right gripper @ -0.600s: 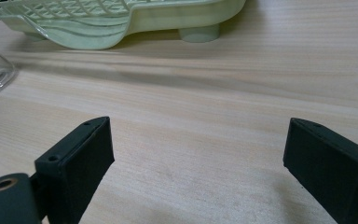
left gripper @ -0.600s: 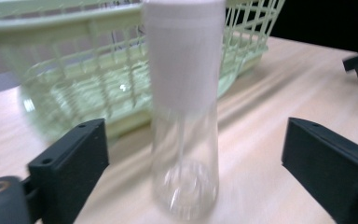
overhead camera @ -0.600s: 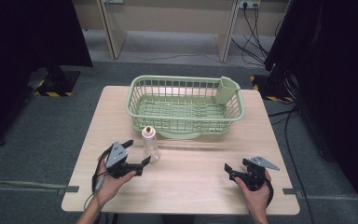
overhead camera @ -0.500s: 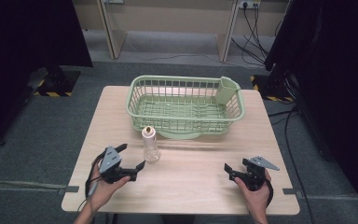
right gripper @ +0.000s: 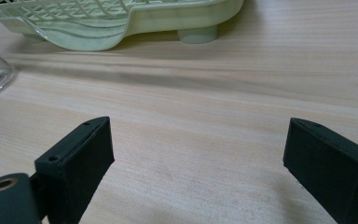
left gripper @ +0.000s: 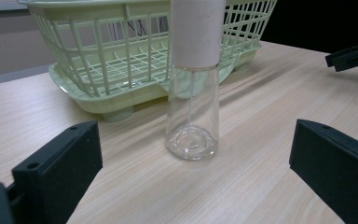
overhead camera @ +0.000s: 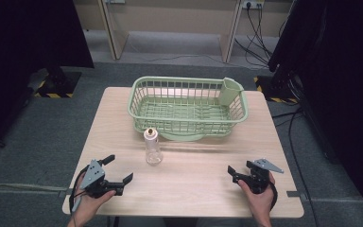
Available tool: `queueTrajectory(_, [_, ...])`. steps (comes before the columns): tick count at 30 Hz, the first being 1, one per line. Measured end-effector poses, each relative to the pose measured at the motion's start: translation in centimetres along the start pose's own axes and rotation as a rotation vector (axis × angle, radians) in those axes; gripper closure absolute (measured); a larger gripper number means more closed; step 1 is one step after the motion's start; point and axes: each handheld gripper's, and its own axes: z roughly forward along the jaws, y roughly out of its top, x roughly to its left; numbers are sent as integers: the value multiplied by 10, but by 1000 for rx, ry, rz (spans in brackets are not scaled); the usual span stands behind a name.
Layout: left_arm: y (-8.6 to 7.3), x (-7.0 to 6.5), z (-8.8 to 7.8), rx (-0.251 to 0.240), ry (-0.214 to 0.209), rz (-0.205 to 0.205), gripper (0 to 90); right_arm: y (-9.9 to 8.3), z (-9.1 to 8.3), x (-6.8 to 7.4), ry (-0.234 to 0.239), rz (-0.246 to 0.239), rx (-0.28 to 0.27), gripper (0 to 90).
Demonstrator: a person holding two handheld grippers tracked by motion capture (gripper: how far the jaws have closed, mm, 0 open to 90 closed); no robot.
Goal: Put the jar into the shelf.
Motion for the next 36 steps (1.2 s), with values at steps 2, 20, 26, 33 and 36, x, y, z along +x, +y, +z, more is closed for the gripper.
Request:
queueTrajectory(2, [5,-2,4,-8,-13,9,23,0,0,0,-2,-4,0,87])
queueTrajectory(20, [28,-5,31,-29,-52,37,54,0,0,0,0,3,-2,87])
queueTrajectory(26, [36,-4,40,-27,-56,50,66,0,0,0,0,4,-1,87])
queueTrajectory(33, [44,-3,55,-23,-55,53,90,0,0,0,0,3,-2,87])
queueTrajectory(36, [48,-3,61,-18,-51,57,114,0,0,0,0,1,-1,87])
